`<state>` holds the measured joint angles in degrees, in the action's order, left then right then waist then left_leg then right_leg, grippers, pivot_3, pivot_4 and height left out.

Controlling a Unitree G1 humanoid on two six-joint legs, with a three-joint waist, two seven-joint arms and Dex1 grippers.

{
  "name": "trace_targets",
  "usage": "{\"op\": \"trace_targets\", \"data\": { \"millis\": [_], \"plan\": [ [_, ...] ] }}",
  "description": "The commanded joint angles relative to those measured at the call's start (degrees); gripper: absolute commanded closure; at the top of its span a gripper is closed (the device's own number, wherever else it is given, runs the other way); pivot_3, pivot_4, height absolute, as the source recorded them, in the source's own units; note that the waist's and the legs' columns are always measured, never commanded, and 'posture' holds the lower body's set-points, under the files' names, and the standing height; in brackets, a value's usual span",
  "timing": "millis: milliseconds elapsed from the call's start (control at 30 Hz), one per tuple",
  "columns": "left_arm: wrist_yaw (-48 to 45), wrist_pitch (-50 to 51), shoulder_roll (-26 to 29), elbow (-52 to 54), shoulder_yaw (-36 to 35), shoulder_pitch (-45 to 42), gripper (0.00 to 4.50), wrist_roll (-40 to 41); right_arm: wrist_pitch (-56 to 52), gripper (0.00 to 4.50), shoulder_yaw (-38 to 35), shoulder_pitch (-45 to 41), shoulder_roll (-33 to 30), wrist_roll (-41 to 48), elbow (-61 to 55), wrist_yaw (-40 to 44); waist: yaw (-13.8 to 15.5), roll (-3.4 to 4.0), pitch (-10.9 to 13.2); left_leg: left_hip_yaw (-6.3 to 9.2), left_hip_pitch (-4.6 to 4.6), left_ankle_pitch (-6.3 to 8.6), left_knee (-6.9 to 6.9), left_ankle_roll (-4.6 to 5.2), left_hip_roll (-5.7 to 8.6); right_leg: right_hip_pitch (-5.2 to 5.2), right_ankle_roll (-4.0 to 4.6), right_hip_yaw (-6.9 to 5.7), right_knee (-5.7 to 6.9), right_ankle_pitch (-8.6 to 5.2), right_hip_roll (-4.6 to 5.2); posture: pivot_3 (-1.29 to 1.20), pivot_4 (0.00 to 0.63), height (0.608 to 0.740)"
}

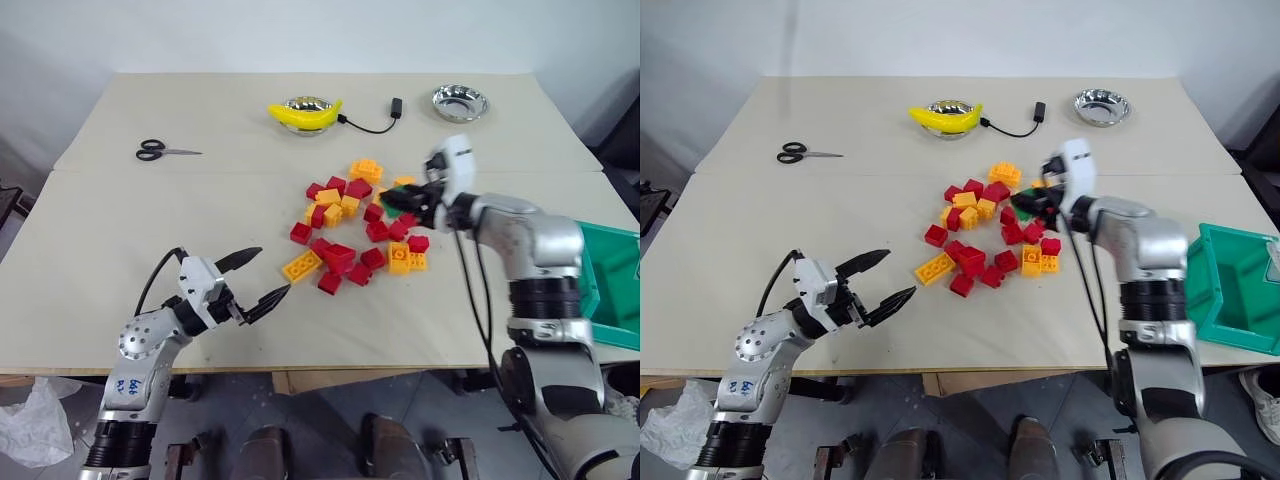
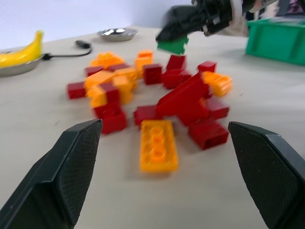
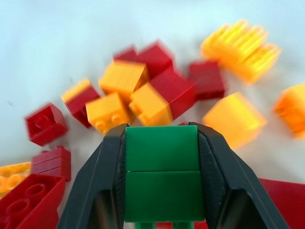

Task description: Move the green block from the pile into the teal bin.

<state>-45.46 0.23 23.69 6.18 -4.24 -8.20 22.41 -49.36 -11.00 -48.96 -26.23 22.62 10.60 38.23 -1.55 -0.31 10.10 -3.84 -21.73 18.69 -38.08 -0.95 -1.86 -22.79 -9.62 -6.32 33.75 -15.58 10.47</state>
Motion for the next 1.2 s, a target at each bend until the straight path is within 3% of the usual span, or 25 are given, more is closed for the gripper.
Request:
{"op": "trace_targets", "data": {
  "millis": [33,200,367,600,767,967,1067,1200],
  "plan": [
    [-1.3,0.5,-1.7,1.8,2.2,-3.4,0.0,1.9,5.5,2.98,-11.5,3.2,-4.7,5.9,-7.6,1.8,0.1,0.0,0.0,0.0,0.0,0.0,0.0,0.0,0.0,0.0,0.0,0.0,0.0,0.0,0.0,0.0,0.15,0.74],
    [-3.7,1.7,-4.2,1.0,6.3,-7.7,0.0,2.3,9.0,2.98,-21.3,10.1,-12.3,7.7,-10.9,0.5,1.5,-0.02,0.0,-0.02,-0.02,0.01,-0.04,0.02,0.02,0.01,-0.02,0.0,-0.05,0.01,0.01,0.0,0.15,0.74],
    [-6.5,3.6,-9.1,-2.5,11.6,-14.3,0.0,2.3,15.1,2.98,-34.1,18.9,-22.2,5.6,-5.1,-0.4,2.8,0.0,0.0,-0.05,-0.05,0.01,-0.1,0.03,0.05,0.05,-0.06,0.0,-0.09,0.03,0.02,0.0,0.15,0.74],
    [-9.6,0.3,-12.8,-8.4,16.0,-18.6,0.0,-0.7,22.1,2.98,-37.3,38.5,-28.2,-0.9,0.1,2.5,2.8,0.0,0.0,-0.1,0.08,0.02,-0.07,0.05,0.05,0.21,-0.08,0.01,-0.22,0.04,0.0,0.0,0.15,0.74],
    [-10.2,0.5,-12.5,-7.5,16.5,-16.8,0.0,-0.7,22.4,2.98,-38.0,44.4,-26.8,-0.9,2.0,1.2,2.5,0.12,-0.1,-0.17,0.18,0.03,-0.09,0.06,0.05,0.24,-0.1,0.08,-0.23,0.05,0.01,0.0,0.15,0.74],
    [-9.2,1.3,-10.6,-6.4,14.7,-15.1,0.0,-0.4,24.0,1.06,-38.2,44.8,-26.5,0.1,3.5,0.0,2.8,0.13,-0.1,-0.15,0.22,0.03,-0.12,0.07,0.04,0.3,-0.1,0.09,-0.23,0.05,0.01,0.0,0.15,0.74],
    [-7.3,3.3,-10.4,-5.7,12.0,-15.0,0.0,1.5,28.1,0.06,-39.3,43.5,-25.2,3.8,2.0,3.8,2.8,0.12,-0.1,-0.15,0.21,0.04,-0.15,0.08,0.04,0.31,-0.1,0.09,-0.24,0.06,0.01,0.0,0.15,0.74],
    [-6.6,-1.1,-5.8,-7.0,8.6,-12.6,0.0,-2.1,31.3,0.03,-34.6,43.8,-22.2,9.0,-7.2,11.4,2.8,0.13,-0.1,-0.12,0.23,0.04,-0.09,0.08,0.04,0.32,-0.11,0.08,-0.23,0.06,0.0,0.0,0.15,0.74]
  ]
}}
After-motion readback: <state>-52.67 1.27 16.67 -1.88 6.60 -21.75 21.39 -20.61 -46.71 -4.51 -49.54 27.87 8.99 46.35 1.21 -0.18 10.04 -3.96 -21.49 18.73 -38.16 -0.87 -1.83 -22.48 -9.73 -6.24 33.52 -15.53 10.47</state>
